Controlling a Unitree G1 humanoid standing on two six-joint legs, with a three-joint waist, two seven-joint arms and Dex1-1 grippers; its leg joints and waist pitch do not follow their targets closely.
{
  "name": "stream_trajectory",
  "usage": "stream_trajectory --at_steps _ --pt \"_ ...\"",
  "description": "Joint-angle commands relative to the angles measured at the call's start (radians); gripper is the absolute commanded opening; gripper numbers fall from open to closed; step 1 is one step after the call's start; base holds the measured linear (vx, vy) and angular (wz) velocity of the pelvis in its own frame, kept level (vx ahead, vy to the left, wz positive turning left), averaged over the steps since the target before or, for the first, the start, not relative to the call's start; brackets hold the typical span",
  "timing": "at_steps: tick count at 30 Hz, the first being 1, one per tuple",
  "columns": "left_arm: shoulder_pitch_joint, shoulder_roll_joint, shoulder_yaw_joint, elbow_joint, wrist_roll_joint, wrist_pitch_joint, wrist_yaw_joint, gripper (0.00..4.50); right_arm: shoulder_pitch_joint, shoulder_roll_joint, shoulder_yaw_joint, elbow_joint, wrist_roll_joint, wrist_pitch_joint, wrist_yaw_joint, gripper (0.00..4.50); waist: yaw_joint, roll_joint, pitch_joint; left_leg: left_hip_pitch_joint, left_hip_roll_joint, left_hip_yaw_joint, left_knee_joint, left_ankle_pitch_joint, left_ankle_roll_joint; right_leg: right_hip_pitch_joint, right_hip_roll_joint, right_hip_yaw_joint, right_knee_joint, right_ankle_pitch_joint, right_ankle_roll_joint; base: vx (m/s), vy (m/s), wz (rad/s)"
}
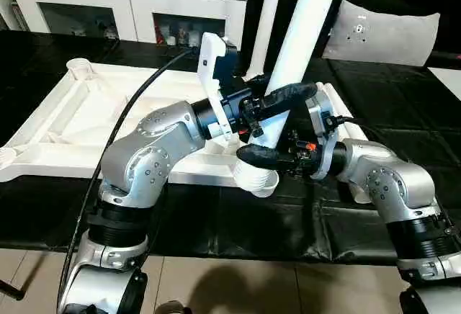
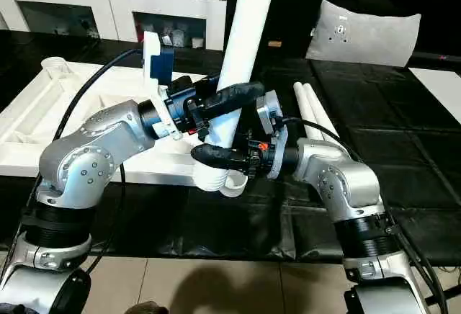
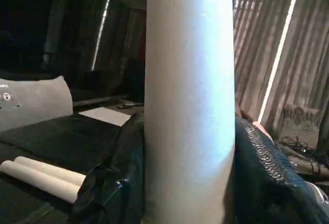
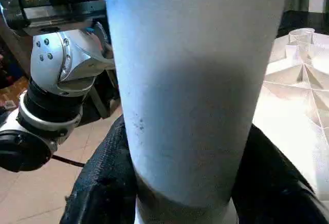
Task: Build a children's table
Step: Pick table leg
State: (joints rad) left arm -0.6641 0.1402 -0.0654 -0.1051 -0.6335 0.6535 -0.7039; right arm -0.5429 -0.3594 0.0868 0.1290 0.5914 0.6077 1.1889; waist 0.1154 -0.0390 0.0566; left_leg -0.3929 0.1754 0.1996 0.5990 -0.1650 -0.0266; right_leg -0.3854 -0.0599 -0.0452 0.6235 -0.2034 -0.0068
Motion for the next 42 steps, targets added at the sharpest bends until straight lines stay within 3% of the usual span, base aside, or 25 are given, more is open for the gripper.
stream_trajectory --at_steps 1,11,14,23,27,28,34,42 --pt "0.005 0.000 -0.029 -0.018 0.012 -0.002 -0.001 1.84 0.004 -0.011 -0.013 -0.018 0.018 0.013 0.004 1.91 0.002 0.000 -0.067 0.031 0.060 -0.031 -0.065 -0.168 -0.016 0.037 -0.086 0.043 -0.074 -0.155 -0.190 0.000 0.000 0.00" --pt "0.009 0.000 -0.031 -0.020 0.017 0.000 0.004 1.84 0.008 -0.005 -0.009 -0.015 -0.007 -0.017 -0.015 1.91 0.002 -0.001 -0.067 0.031 0.060 -0.031 -0.066 -0.168 -0.015 0.037 -0.087 0.043 -0.074 -0.161 -0.188 0.000 0.000 0.00" --pt "0.010 0.002 -0.033 -0.020 0.027 -0.010 0.008 1.84 -0.002 0.000 -0.024 0.000 0.013 0.006 -0.018 2.61 0.002 -0.001 -0.067 0.030 0.060 -0.031 -0.065 -0.166 -0.015 0.037 -0.086 0.043 -0.074 -0.159 -0.187 0.000 0.000 0.00" --pt "0.013 0.002 -0.034 -0.023 0.026 -0.011 0.007 1.84 -0.004 -0.001 -0.023 0.002 -0.002 -0.018 -0.025 3.12 0.002 -0.001 -0.068 0.031 0.060 -0.030 -0.065 -0.167 -0.017 0.036 -0.087 0.043 -0.074 -0.159 -0.187 0.000 0.000 0.00" --pt "0.013 0.003 -0.036 -0.023 0.026 -0.012 0.006 1.84 -0.003 -0.002 -0.024 0.000 0.007 -0.008 -0.023 3.12 0.002 -0.001 -0.067 0.031 0.060 -0.031 -0.066 -0.170 -0.017 0.037 -0.087 0.043 -0.074 -0.162 -0.186 0.000 0.000 0.00" --pt "0.013 0.003 -0.036 -0.023 0.026 -0.012 0.007 1.84 -0.002 -0.002 -0.023 0.000 0.008 -0.008 -0.023 2.82 0.002 -0.001 -0.067 0.031 0.060 -0.031 -0.066 -0.169 -0.018 0.037 -0.086 0.043 -0.074 -0.160 -0.186 0.000 0.000 0.00" --pt "0.009 0.000 -0.031 -0.017 0.028 -0.015 0.013 1.84 0.009 -0.009 -0.004 0.000 -0.013 -0.021 -0.028 2.32 0.002 -0.001 -0.068 0.031 0.060 -0.031 -0.065 -0.165 -0.016 0.037 -0.086 0.043 -0.073 -0.155 -0.187 0.000 0.000 0.00" --pt "0.005 0.000 -0.025 -0.017 0.024 -0.014 0.014 1.84 0.009 -0.006 0.000 0.003 -0.020 -0.024 -0.037 2.31 0.002 0.001 -0.068 0.031 0.060 -0.031 -0.065 -0.166 -0.015 0.036 -0.086 0.043 -0.073 -0.151 -0.189 0.000 0.000 0.00"
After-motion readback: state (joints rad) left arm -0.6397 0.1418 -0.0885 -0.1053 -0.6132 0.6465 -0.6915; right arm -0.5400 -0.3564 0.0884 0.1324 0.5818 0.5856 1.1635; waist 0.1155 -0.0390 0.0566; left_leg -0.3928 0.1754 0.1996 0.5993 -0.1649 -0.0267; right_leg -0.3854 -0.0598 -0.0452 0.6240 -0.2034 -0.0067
